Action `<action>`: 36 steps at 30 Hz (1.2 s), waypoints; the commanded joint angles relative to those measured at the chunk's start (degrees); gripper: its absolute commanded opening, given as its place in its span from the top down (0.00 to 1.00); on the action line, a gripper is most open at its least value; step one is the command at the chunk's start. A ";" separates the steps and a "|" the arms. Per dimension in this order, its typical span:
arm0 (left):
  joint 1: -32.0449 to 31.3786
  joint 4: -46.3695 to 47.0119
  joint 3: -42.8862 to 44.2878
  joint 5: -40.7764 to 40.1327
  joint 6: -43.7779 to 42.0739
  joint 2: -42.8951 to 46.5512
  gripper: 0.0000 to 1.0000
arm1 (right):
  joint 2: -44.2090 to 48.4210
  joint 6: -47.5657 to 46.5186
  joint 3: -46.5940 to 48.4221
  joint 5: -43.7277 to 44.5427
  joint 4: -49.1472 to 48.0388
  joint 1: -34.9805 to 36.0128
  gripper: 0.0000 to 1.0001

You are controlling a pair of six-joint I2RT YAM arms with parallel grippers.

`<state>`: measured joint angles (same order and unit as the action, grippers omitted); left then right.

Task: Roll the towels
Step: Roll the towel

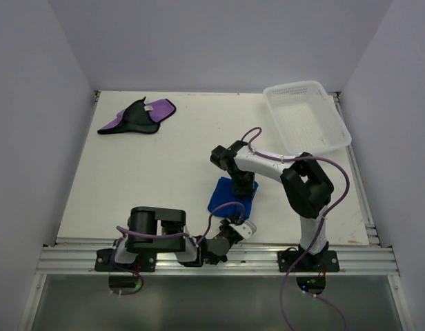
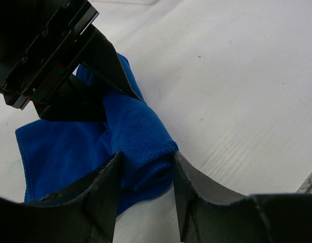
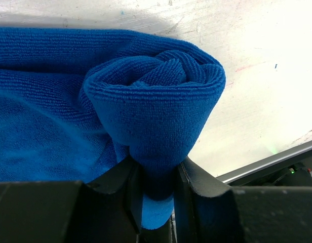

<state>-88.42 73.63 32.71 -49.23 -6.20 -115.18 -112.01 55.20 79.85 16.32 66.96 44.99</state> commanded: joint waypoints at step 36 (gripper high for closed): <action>0.62 -22.28 -6.78 -7.63 51.53 11.46 1.00 | 20.12 -0.63 -9.34 -9.38 -15.26 -2.80 0.15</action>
<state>-86.76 60.31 25.96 -52.31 37.19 -104.60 -99.88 53.54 73.08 7.44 55.68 43.42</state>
